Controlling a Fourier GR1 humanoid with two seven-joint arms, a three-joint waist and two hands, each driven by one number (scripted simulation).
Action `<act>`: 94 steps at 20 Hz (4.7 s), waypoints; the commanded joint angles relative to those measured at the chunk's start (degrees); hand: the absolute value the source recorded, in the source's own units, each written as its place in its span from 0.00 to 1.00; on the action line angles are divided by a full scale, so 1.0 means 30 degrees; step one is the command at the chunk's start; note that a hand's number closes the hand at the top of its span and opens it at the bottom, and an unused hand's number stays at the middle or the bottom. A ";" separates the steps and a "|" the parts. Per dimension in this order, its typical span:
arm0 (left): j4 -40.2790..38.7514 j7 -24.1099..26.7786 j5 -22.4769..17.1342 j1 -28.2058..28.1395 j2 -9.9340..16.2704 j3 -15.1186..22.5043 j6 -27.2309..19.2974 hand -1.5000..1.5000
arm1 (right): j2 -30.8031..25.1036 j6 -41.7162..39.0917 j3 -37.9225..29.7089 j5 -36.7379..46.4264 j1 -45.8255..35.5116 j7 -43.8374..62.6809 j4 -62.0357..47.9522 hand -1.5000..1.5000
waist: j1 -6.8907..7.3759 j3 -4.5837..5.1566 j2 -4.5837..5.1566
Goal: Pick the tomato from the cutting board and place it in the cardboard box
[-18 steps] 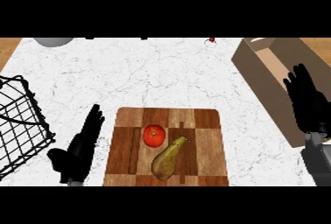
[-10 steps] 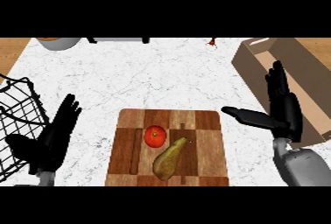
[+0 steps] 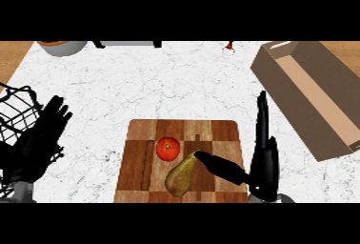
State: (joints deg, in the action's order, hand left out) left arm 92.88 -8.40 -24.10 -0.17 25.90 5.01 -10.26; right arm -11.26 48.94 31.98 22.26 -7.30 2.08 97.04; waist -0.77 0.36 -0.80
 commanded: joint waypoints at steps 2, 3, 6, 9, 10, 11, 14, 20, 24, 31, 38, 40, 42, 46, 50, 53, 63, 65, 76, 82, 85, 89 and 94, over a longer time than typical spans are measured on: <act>-0.0018 -0.0244 -0.0459 -0.0017 0.0464 -0.0594 0.0440 0.50 | -0.0966 -0.2227 0.2162 0.4309 0.0546 0.4761 -0.1376 0.00 | 0.0021 0.0117 0.0014; 0.0210 -0.0521 -0.0334 0.0005 0.0401 -0.0511 0.0093 0.50 | -0.1692 -0.3297 0.2125 0.4689 0.0677 0.5791 -0.1257 0.00 | -0.0108 0.0122 -0.0047; -0.0086 0.0025 -0.0439 -0.0100 0.0451 -0.0769 0.0455 0.50 | -0.1601 -0.5575 0.2382 0.6506 -0.0303 0.9144 -0.1748 0.00 | 0.0070 0.0201 -0.0043; -0.0142 -0.0115 -0.0298 -0.0040 0.0150 -0.0422 0.0311 0.50 | -0.1360 -0.8793 0.2998 0.7758 -0.1516 1.2679 -0.1454 0.00 | 0.0140 0.0175 -0.0035; 0.0020 -0.0554 -0.0229 0.0462 0.0195 -0.0345 0.0096 0.50 | -0.1344 -1.0092 0.3097 0.7953 -0.1970 1.3865 -0.1565 0.00 | 0.0072 0.0126 0.0011; 0.0086 -0.0181 -0.0191 -0.0080 0.0307 -0.0261 0.0522 0.50 | -0.0911 -1.1219 0.3029 0.8088 -0.2654 1.5341 -0.1209 0.00 | 0.0331 0.0117 -0.0023; -0.0543 -0.0299 -0.0611 0.0497 0.0458 -0.0677 0.0928 0.50 | 0.1179 -1.4472 0.3868 0.8434 -0.4286 1.9260 -0.1097 0.00 | 0.0363 0.0066 0.0109; 0.0086 -0.0048 -0.0616 0.0075 0.0275 -0.0704 0.1215 0.50 | 0.3674 -1.7387 0.3535 0.5671 -0.7894 2.5518 -0.1255 0.00 | 0.0820 -0.0073 0.0225; -0.0197 -0.0563 -0.0777 0.0785 0.0678 -0.1239 0.1446 0.50 | 0.3712 -1.6970 0.3961 0.4800 -0.8555 2.6882 -0.2101 0.00 | 0.0685 -0.0094 0.0217; -0.0736 -0.0342 -0.0248 0.0846 -0.0093 -0.0970 0.1202 0.50 | 0.3729 -1.7851 0.3828 0.3441 -0.9062 2.7685 -0.2188 0.00 | 0.0400 -0.0093 0.0202; -0.0441 -0.0102 0.0004 0.0052 -0.0567 -0.0961 0.1430 0.50 | 0.3731 -1.6335 0.4448 0.3615 -0.9097 2.7114 -0.3014 0.00 | 0.0473 -0.0103 0.0228; -0.1188 0.0114 0.0146 0.0470 -0.0634 -0.1049 0.1659 0.50 | 0.3731 -1.4980 0.5951 0.4124 -0.8604 2.6894 -0.3315 0.00 | 0.0466 -0.0101 0.0249; -0.0089 -0.0489 -0.0071 0.0238 -0.0450 -0.1407 0.1543 0.50 | 0.3731 -1.6290 0.4135 0.3333 -0.9906 2.5984 -0.4134 0.00 | 0.0552 -0.0112 0.0248; -0.0117 -0.1044 0.0027 0.0683 -0.0367 -0.1684 0.1405 0.50 | 0.3732 -1.6386 0.4772 0.3500 -0.9807 2.6497 -0.3724 0.00 | 0.0405 -0.0111 0.0223; 0.0371 -0.1116 0.0625 0.0672 -0.0747 -0.1207 0.1024 0.50 | 0.3733 -1.6463 0.4572 0.3328 -1.0521 2.6378 -0.5276 0.00 | 0.0510 -0.0112 0.0216; -0.0021 -0.0850 -0.0160 0.0281 -0.0382 -0.1752 0.2288 0.50 | 0.3733 -1.6878 0.3785 0.2537 -1.1565 2.6321 -0.6158 0.00 | 0.0616 -0.0104 0.0225; -0.0505 -0.0875 0.0321 0.0758 -0.0715 -0.1979 0.2168 0.50 | 0.3733 -1.5264 0.5495 0.1339 -1.1937 2.6798 -0.7696 0.00 | 0.0706 -0.0103 0.0254; 0.0291 -0.1116 0.0718 0.0539 -0.1001 -0.1685 0.1626 0.50 | 0.3733 -1.5535 0.5289 0.1524 -1.1715 2.6664 -0.7814 0.00 | 0.0606 -0.0111 0.0221; -0.1095 -0.0707 0.1020 0.1338 -0.1364 -0.1900 0.2315 0.50 | 0.3733 -1.4633 0.6071 0.0244 -1.2039 2.5157 -1.0264 0.00 | 0.0557 -0.0108 0.0316; 0.0395 -0.0828 0.0982 0.0087 -0.1301 -0.2016 0.2601 0.50 | 0.3735 -1.3600 0.7000 -0.0882 -1.2465 2.5944 -1.0731 0.00 | 0.0960 -0.0113 0.0270; -0.0134 -0.0651 0.1273 0.0243 -0.1813 -0.1873 0.2437 0.50 | 0.3736 -1.3498 0.7348 -0.0015 -1.0798 2.4450 -1.1352 0.00 | 0.0576 -0.0116 0.0271; 0.1397 -0.1106 0.1255 -0.0676 -0.1973 -0.1875 0.2333 0.50 | 0.3737 -1.3965 0.6054 -0.0684 -1.2310 2.3522 -1.2823 0.00 | 0.0817 -0.0121 0.0286; 0.0189 -0.1012 0.1288 0.0325 -0.1847 -0.2653 0.2574 0.50 | 0.3739 -1.2421 0.7760 -0.0373 -1.2108 2.4464 -1.1610 1.00 | 0.0637 -0.0114 0.0272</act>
State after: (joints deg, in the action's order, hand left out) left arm 93.90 -12.82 -20.72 1.31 21.28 -2.41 -2.83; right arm -0.78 6.73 52.23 20.58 -43.15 66.07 61.35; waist 1.16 -0.02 -0.01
